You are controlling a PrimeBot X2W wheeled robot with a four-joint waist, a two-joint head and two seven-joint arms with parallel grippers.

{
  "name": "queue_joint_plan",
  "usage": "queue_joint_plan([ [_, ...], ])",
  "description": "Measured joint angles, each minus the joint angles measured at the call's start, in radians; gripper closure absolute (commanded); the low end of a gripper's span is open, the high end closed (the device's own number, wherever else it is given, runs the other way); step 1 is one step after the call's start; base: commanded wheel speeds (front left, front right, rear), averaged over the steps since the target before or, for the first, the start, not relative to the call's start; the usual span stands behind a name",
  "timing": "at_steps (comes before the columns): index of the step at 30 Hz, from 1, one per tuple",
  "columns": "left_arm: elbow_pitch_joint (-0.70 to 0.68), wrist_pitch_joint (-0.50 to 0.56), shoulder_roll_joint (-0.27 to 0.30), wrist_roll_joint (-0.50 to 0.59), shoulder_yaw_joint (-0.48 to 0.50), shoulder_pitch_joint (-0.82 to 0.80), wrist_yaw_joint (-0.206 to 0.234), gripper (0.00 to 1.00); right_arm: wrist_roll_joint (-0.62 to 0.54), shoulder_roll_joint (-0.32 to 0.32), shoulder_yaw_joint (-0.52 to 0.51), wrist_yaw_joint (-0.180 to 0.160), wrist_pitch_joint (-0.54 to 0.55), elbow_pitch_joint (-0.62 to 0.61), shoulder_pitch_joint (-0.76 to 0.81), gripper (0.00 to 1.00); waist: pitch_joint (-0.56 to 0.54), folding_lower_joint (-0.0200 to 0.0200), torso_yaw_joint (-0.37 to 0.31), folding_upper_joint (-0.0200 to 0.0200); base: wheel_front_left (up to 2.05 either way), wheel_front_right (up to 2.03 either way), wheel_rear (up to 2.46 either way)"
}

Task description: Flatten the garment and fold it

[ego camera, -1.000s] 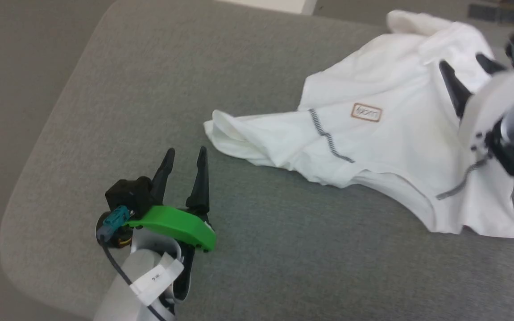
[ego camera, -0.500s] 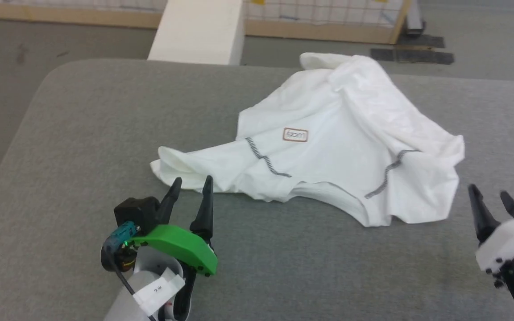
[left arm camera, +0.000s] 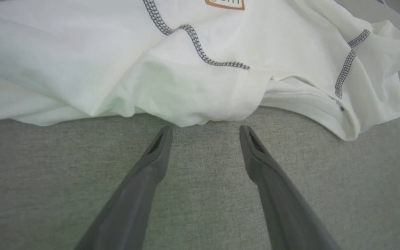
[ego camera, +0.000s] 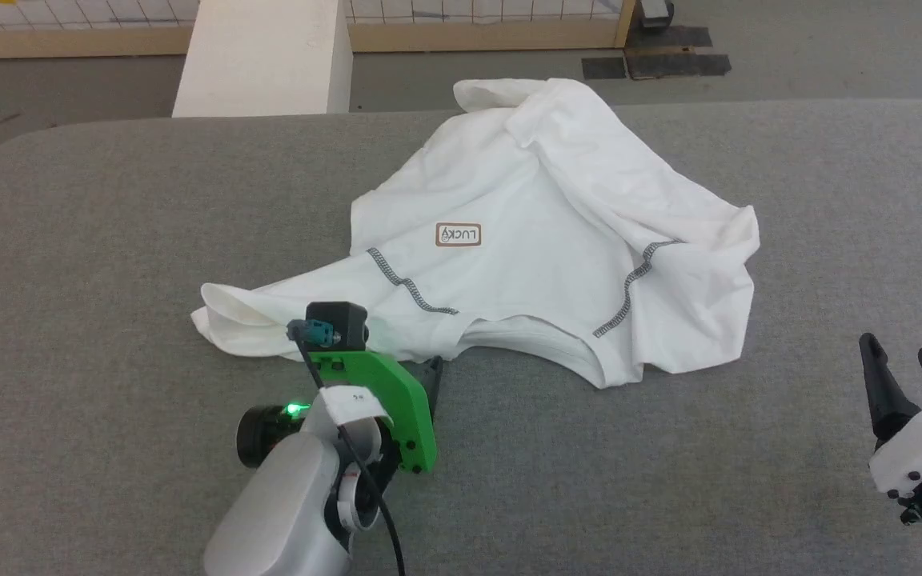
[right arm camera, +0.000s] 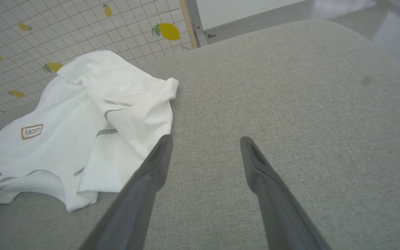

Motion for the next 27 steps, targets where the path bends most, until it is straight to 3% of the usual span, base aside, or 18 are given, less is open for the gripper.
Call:
queue_joint_plan([
  [11,0.063,-0.025,0.0,-0.001,0.016,-0.068,0.005,0.0,0.008,0.001,0.0,0.0,-0.005,0.005,-0.011,0.0,0.058,0.0,-0.028,0.0,0.0,0.0,0.0],
  [12,0.067,-0.028,-0.001,-0.004,0.016,-0.072,0.003,0.04,0.008,0.001,0.0,0.0,-0.005,0.006,-0.016,0.0,0.061,0.0,-0.028,-0.0001,0.0,0.0,0.0],
  [13,0.071,-0.029,-0.001,-0.006,0.015,-0.076,0.001,0.55,0.008,0.001,0.003,0.0,-0.006,0.007,-0.019,0.0,0.063,0.0,-0.028,0.0,0.0,0.0,0.0],
  [14,0.072,-0.039,-0.001,-0.007,0.015,-0.079,-0.005,0.85,0.008,0.001,0.006,0.0,-0.006,0.008,-0.02,0.0,0.065,0.0,-0.028,0.0,0.0,0.0,0.0],
  [15,0.074,-0.045,-0.001,-0.008,0.015,-0.081,-0.006,1.0,0.008,0.001,0.008,0.0,-0.006,0.01,-0.02,0.0,0.067,0.0,-0.027,0.0,0.0,0.0,0.0],
  [23,0.043,-0.071,-0.004,-0.021,0.004,-0.085,-0.035,1.0,0.006,0.001,0.013,0.0,-0.013,0.033,-0.019,0.0,0.053,0.0,-0.007,0.0,0.0,0.0,0.0],
  [27,-0.036,-0.009,0.007,-0.061,-0.01,-0.059,-0.055,1.0,0.005,0.002,0.013,0.0,-0.014,0.045,-0.015,0.0,0.035,0.0,0.014,-0.0001,0.0,0.0,0.0],
])
